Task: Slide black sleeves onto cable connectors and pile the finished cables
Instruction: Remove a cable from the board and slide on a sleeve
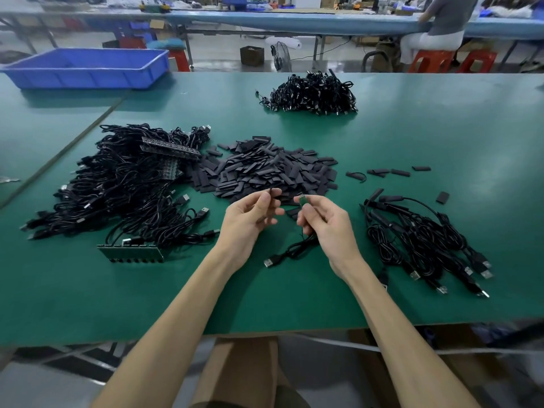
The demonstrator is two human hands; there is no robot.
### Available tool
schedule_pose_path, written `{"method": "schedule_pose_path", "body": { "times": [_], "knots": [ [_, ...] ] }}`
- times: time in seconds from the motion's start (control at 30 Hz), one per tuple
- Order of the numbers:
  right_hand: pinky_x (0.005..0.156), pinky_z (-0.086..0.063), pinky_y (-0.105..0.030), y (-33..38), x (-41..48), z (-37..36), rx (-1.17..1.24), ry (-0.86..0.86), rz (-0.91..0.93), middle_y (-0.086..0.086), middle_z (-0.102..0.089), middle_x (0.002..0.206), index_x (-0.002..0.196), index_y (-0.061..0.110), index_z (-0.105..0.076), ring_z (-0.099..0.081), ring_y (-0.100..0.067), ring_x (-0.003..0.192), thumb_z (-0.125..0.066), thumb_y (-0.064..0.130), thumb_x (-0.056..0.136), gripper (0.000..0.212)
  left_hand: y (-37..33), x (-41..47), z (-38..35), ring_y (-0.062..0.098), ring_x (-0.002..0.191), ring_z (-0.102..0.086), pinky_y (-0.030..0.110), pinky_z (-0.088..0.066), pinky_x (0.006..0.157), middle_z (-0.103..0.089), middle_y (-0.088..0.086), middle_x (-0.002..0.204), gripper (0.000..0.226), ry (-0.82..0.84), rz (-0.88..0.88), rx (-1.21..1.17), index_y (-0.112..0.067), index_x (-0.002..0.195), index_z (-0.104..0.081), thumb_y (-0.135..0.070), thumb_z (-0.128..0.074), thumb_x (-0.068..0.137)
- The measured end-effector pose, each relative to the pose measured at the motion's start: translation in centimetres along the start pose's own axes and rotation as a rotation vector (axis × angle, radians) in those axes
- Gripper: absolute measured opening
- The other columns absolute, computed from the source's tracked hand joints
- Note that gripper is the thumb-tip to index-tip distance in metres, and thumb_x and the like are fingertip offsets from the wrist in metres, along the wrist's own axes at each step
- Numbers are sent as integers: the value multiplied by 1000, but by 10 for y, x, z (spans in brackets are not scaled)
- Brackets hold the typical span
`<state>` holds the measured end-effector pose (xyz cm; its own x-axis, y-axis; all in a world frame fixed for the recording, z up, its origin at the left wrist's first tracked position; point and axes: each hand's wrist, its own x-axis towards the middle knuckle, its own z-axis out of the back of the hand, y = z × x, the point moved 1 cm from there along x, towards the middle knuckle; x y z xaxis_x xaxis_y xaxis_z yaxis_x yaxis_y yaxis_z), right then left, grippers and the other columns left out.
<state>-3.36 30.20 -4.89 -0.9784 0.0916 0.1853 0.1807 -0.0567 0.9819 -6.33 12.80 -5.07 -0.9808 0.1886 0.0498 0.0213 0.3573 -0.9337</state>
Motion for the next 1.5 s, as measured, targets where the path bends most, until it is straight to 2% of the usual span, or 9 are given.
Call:
{"method": "schedule_pose_path", "body": {
  "times": [0.07,0.17,0.47,0.7,1.0,1.17,1.33,1.43,1.5],
  "knots": [
    [64,-51,-23,0,-1,1,31,21,-9,-2,-73,75,107,11,-62,-57,-13,61,-62,12,103,3,-2,-2,0,17,90,-70,24,-54,74,-74,7,107,28,-1,-10,-18,-5,118,-69,-24,-57,101],
    [65,-52,-24,0,-1,2,37,22,-5,-6,-76,79,98,9,-63,-58,-15,61,-64,12,102,5,-2,-5,-4,22,99,-73,23,-55,76,-74,11,116,28,24,-29,15,-8,116,-69,-28,-57,101],
    [66,-53,-21,-2,-1,2,13,55,-5,-5,-78,79,93,15,-75,-60,-11,61,-75,14,94,1,-1,-7,-4,26,107,-71,27,-55,81,-74,13,119,29,3,-34,59,-4,120,-68,-25,-55,104],
    [63,-50,-20,-2,-1,-2,-35,137,-54,-3,-76,72,92,7,-74,-62,-9,62,-77,7,92,2,-3,-8,-3,36,118,-66,51,-48,106,-71,19,122,29,49,-28,-29,-10,112,-75,-32,-65,97],
    [62,-50,-19,-2,-1,-2,-56,139,-68,-3,-76,71,91,7,-74,-57,-6,56,-76,8,92,3,-5,-9,-3,35,118,-67,34,-55,93,-71,21,120,32,75,-14,-86,-4,112,-70,-29,-63,94],
    [62,-50,-21,-2,0,-1,-57,136,-65,-4,-77,74,92,9,-73,-53,-10,53,-75,12,94,4,-5,-10,-3,33,120,-66,49,-43,109,-72,19,121,30,86,-9,-39,-10,109,-72,-34,-65,92],
    [58,-48,-22,-4,0,-1,-64,150,-67,-5,-77,75,94,10,-69,-51,-13,50,-71,12,97,4,-5,-11,-4,37,122,-64,63,-34,114,-70,20,122,34,89,-28,-11,-10,110,-72,-36,-66,90],
    [57,-47,-23,-5,0,0,-77,152,-68,-4,-77,76,93,11,-68,-50,-14,50,-70,13,98,6,-6,-11,-4,37,123,-63,62,-34,113,-70,18,125,30,113,-43,10,-14,109,-73,-36,-63,92],
    [56,-46,-23,-5,0,0,-86,149,-68,-5,-77,76,94,10,-69,-50,-14,49,-70,15,99,7,-6,-11,-4,33,123,-64,54,-41,108,-69,14,128,30,123,-52,26,-12,114,-69,-34,-59,96]
  ]
}}
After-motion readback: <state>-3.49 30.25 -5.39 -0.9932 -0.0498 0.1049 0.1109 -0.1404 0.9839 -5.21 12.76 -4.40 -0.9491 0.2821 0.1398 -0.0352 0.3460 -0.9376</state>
